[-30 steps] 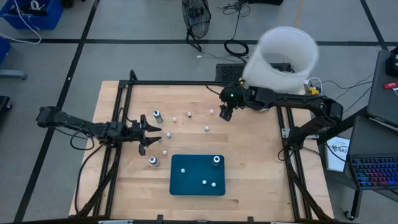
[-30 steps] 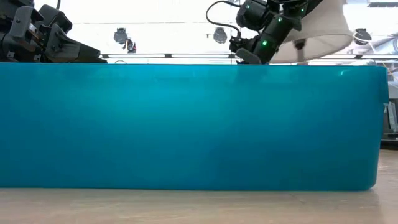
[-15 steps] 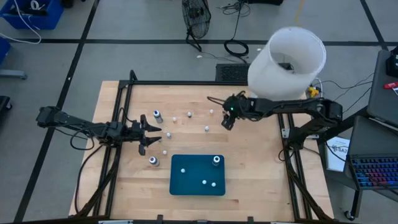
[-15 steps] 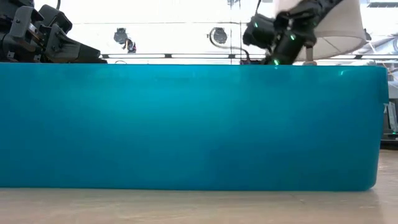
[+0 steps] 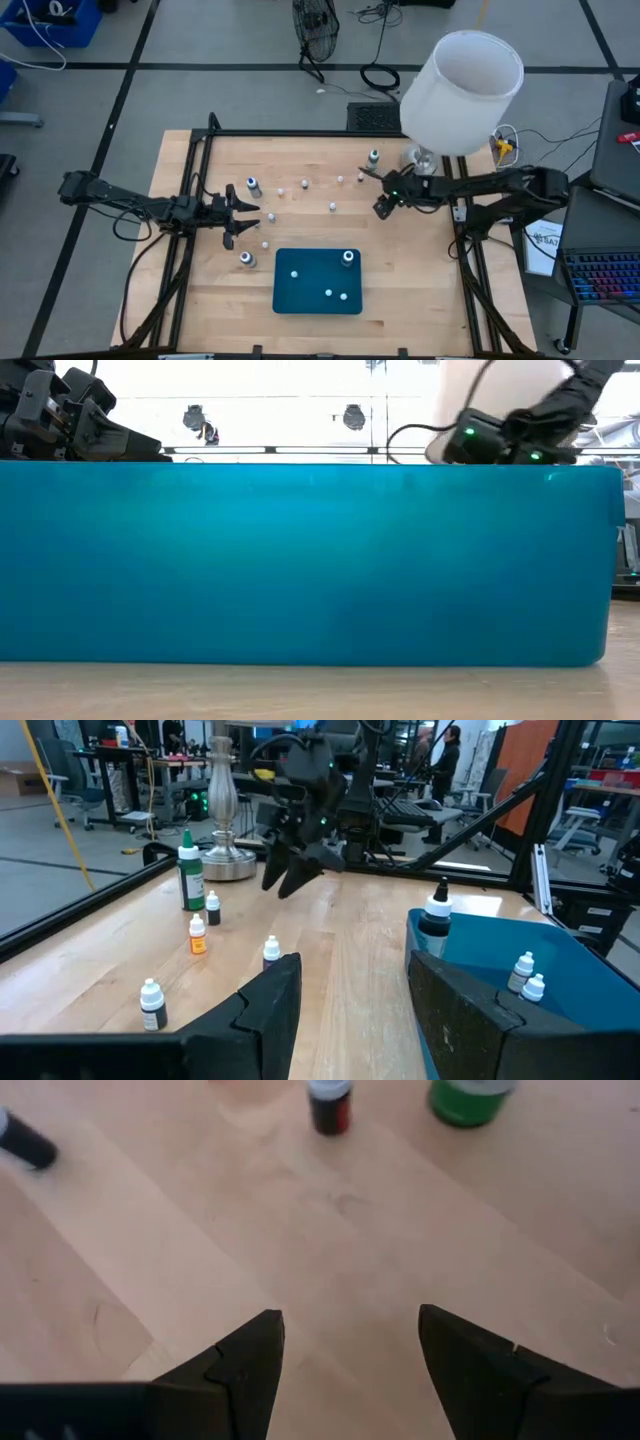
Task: Pick & Place food coloring
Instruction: Put the large green food coloring bottle into the blue container
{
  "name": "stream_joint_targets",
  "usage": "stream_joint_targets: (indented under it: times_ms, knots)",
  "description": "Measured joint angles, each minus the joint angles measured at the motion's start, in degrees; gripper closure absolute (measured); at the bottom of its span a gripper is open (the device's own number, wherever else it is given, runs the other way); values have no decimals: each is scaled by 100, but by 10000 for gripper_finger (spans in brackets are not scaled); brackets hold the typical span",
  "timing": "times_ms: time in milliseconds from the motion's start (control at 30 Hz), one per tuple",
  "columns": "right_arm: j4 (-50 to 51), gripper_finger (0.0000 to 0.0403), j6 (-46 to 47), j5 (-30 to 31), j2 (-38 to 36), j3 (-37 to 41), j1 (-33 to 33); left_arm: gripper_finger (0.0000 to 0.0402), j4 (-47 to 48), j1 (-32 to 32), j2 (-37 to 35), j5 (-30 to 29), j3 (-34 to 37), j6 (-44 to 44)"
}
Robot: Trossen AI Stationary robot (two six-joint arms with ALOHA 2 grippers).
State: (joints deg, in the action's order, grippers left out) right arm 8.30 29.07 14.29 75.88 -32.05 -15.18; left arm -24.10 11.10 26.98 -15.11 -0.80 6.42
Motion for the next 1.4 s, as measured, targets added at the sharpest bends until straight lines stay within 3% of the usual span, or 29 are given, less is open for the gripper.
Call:
stream_joint_targets:
  times_ms: [167, 300, 500, 600, 833, 1400]
  knots:
    - [-966, 184, 169, 614, -755, 886, 3, 215, 0, 0, 0, 0, 0, 0]
    - [-2352, 184, 32, 1044, -1264, 1659, 2, 215, 0, -1, 1, 0, 0, 0]
    - [-4955, 184, -700, 1145, -1355, 2757, -62, 215, 0, -1, 2, 0, 0, 0]
    - [-5686, 184, -912, 1153, -1290, 2969, -145, 215, 1, 0, 0, -1, 0, 0]
    - [-5589, 184, -1189, 1123, -970, 2773, -317, 215, 0, -1, 1, 0, 0, 0]
    - [-5988, 184, -1676, 806, 863, 1664, -878, 215, 2, 0, 0, 0, 0, 0]
